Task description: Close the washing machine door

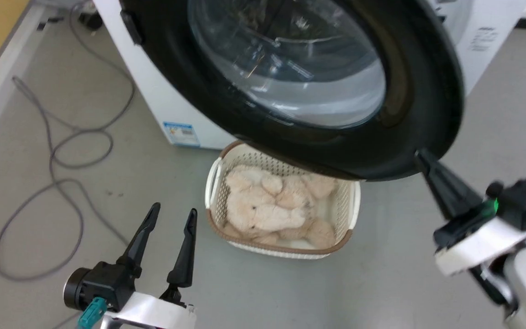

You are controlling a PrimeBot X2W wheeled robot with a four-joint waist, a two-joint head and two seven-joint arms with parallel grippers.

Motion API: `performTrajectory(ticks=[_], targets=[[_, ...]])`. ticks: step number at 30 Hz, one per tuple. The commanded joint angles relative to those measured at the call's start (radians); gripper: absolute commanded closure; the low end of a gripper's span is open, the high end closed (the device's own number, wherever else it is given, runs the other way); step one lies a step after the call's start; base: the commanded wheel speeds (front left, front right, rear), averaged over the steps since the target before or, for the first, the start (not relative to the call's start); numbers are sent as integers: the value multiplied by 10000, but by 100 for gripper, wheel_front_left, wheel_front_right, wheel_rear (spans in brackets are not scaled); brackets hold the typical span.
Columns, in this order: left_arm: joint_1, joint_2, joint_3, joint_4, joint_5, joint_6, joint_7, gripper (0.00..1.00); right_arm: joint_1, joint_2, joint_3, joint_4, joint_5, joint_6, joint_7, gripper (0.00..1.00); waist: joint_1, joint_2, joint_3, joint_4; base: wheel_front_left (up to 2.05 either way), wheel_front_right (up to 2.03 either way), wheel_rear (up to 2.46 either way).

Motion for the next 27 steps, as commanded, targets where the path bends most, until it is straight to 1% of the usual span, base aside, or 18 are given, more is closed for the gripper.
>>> performTrajectory(ticks=[1, 6, 12, 15, 20, 23, 24, 27], targets=[[-162, -27, -2, 7, 26, -39, -55, 0, -277, -158, 67, 110, 103, 6, 29, 100, 0, -1, 269, 224, 0, 0, 0], [-537, -62, -135, 14, 32, -43, -55, 0, -1497, -804, 363, 795, 838, 6, 316, 100, 0, -1, 832, 485, 0, 0, 0], [-883, -130, -275, -105, 16, -44, -55, 0, -2802, -1373, 565, 1564, 1480, 6, 718, 100, 0, -1, 1432, 763, 0, 0, 0], [-1028, -170, -288, -147, 10, -44, -55, 0, -3378, -1504, 540, 1994, 1928, 6, 969, 100, 0, -1, 1664, 874, 0, 0, 0], [-1190, -244, -343, -116, -2, -45, -55, 0, -4289, -1687, 366, 2652, 2383, 6, 1042, 100, 0, -1, 1938, 1034, 0, 0, 0], [-1246, -279, -375, -94, -22, -45, -55, 0, -4763, -1702, 122, 3093, 2710, 6, 1159, 100, 0, -1, 2043, 1117, 0, 0, 0], [-1278, -298, -412, -74, -32, -45, -55, 0, -5053, -1721, -73, 3442, 2924, 6, 1342, 100, 0, -1, 2108, 1192, 0, 0, 0], [-1323, -321, -428, -53, -47, -45, -55, 0, -5467, -1688, -317, 3841, 3236, 6, 1685, 100, 0, -1, 2189, 1293, 0, 0, 0]])
